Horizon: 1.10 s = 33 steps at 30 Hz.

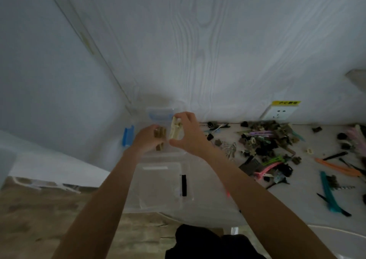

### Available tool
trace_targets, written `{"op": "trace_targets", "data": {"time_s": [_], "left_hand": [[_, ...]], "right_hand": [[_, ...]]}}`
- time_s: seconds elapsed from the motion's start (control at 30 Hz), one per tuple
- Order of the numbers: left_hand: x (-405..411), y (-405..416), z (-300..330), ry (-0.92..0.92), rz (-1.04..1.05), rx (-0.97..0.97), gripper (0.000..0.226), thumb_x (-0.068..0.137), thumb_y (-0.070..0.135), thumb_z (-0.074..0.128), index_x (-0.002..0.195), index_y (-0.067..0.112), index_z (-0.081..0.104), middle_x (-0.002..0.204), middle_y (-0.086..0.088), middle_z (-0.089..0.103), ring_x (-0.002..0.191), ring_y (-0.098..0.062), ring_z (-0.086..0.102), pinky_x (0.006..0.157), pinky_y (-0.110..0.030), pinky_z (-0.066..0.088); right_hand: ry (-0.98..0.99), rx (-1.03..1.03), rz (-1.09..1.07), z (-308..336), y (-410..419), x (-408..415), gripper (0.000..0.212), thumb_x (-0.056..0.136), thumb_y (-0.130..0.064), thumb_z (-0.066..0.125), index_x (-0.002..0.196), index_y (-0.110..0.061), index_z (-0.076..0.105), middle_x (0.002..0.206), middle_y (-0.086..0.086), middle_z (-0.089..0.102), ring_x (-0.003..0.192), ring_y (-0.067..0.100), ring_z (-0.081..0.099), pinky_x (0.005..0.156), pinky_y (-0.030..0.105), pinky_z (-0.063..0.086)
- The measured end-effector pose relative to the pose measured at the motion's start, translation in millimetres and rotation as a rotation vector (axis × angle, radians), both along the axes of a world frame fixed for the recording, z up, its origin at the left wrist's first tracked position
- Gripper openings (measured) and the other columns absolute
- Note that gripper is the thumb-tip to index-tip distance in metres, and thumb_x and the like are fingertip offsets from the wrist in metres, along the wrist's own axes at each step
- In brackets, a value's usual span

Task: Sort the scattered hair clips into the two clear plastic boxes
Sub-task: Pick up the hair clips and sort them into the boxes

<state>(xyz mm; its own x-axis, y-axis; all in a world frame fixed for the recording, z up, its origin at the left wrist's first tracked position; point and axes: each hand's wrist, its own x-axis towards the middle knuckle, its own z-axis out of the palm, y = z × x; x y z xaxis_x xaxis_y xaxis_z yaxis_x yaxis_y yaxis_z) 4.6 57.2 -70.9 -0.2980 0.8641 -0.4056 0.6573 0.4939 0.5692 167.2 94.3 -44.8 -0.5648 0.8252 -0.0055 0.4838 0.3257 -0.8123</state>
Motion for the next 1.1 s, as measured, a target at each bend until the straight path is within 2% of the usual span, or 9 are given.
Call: {"op": "trace_targets", "data": {"time_s": [0.23, 0.33, 0.43, 0.57, 0.67, 0.73, 0.8, 0.93, 1.1], "left_hand": [[-15.9, -6.8, -23.8, 0.062, -0.070, -0.083, 0.051, 0.082, 0.045, 0.063, 0.121, 0.012, 0.055, 0.116, -0.007, 0.066, 0.103, -0.023, 0.061, 0.079, -0.028, 0.044], [-14.6, -5.2, -23.6, 0.071, -0.037, -0.064, 0.043, 0.086, 0.036, 0.061, 0.122, 0.012, 0.055, 0.117, -0.008, 0.065, 0.105, -0.026, 0.060, 0.085, -0.031, 0.045], [-11.8, -0.8, -24.7, 0.083, -0.067, -0.026, 0.027, 0.090, 0.021, 0.053, 0.115, 0.015, 0.060, 0.112, -0.009, 0.067, 0.104, -0.028, 0.061, 0.090, -0.035, 0.047], [-4.6, 4.4, -28.1, 0.044, -0.065, 0.011, 0.025, 0.091, 0.020, 0.052, 0.115, 0.017, 0.060, 0.114, -0.008, 0.066, 0.102, -0.024, 0.061, 0.091, -0.036, 0.048], [8.6, 4.5, -18.8, 0.248, -0.145, 0.017, 0.028, 0.093, 0.024, 0.047, 0.116, 0.011, 0.057, 0.112, -0.010, 0.064, 0.104, -0.027, 0.059, 0.085, -0.036, 0.044], [23.9, 0.9, -2.3, 0.361, -0.131, 0.178, 0.024, 0.093, 0.022, 0.046, 0.110, 0.009, 0.058, 0.105, -0.010, 0.064, 0.099, -0.028, 0.059, 0.079, -0.034, 0.043], [53.1, -5.1, 17.0, 0.272, -0.147, 0.447, 0.024, 0.091, 0.019, 0.048, 0.111, 0.012, 0.059, 0.105, -0.008, 0.065, 0.096, -0.024, 0.061, 0.079, -0.032, 0.044], [133.0, -11.6, 31.7, 0.054, -0.458, 0.684, 0.028, 0.090, 0.027, 0.047, 0.112, 0.015, 0.060, 0.105, -0.001, 0.066, 0.087, -0.012, 0.063, 0.075, -0.023, 0.048], [219.3, -7.5, -12.2, 0.038, -0.648, 0.330, 0.049, 0.087, 0.028, 0.059, 0.131, 0.014, 0.043, 0.126, -0.009, 0.051, 0.115, -0.024, 0.050, 0.088, -0.032, 0.043]], "right_hand": [[-0.551, 0.325, -0.006, -20.9, -2.9, -16.4, 0.074, 0.068, -0.048, 0.073, 0.130, -0.018, 0.044, 0.148, 0.016, 0.020, 0.137, 0.036, 0.014, 0.111, 0.049, 0.019], [-0.742, 0.237, 0.022, -31.0, 2.3, -22.8, 0.080, 0.071, -0.055, 0.067, 0.136, -0.022, 0.035, 0.155, 0.015, -0.003, 0.142, 0.035, -0.004, 0.114, 0.050, 0.006], [-0.648, 0.063, 0.000, -35.5, 5.0, -21.6, 0.080, 0.072, -0.051, 0.069, 0.139, -0.027, 0.033, 0.156, 0.011, -0.009, 0.143, 0.033, -0.010, 0.115, 0.052, 0.004], [-0.261, 0.008, -0.132, -22.8, -9.4, 9.9, 0.061, 0.077, -0.036, 0.071, 0.131, -0.026, 0.046, 0.155, 0.008, 0.007, 0.143, 0.028, 0.004, 0.114, 0.049, 0.014], [-0.083, 0.039, -0.228, -7.9, -30.6, 64.3, 0.042, 0.082, -0.022, 0.067, 0.123, -0.022, 0.054, 0.146, 0.006, 0.030, 0.133, 0.021, 0.029, 0.105, 0.036, 0.029], [-0.061, 0.023, -0.312, -2.5, -46.9, 111.0, 0.031, 0.086, -0.014, 0.061, 0.116, -0.019, 0.059, 0.130, -0.002, 0.047, 0.115, 0.011, 0.045, 0.091, 0.018, 0.039], [-0.061, 0.005, -0.432, -4.1, -63.7, 158.7, 0.023, 0.088, -0.006, 0.057, 0.107, -0.016, 0.064, 0.109, -0.003, 0.060, 0.096, 0.010, 0.056, 0.075, 0.006, 0.040], [-0.255, 0.205, -0.605, -33.6, -81.0, 233.5, 0.019, 0.081, 0.005, 0.061, 0.090, -0.008, 0.070, 0.090, 0.011, 0.069, 0.086, 0.031, 0.062, 0.075, 0.030, 0.046], [-0.461, 0.166, -0.578, -78.3, -78.0, 279.5, 0.032, 0.076, -0.004, 0.064, 0.107, -0.012, 0.065, 0.107, 0.014, 0.066, 0.103, 0.038, 0.057, 0.088, 0.048, 0.045]]}}
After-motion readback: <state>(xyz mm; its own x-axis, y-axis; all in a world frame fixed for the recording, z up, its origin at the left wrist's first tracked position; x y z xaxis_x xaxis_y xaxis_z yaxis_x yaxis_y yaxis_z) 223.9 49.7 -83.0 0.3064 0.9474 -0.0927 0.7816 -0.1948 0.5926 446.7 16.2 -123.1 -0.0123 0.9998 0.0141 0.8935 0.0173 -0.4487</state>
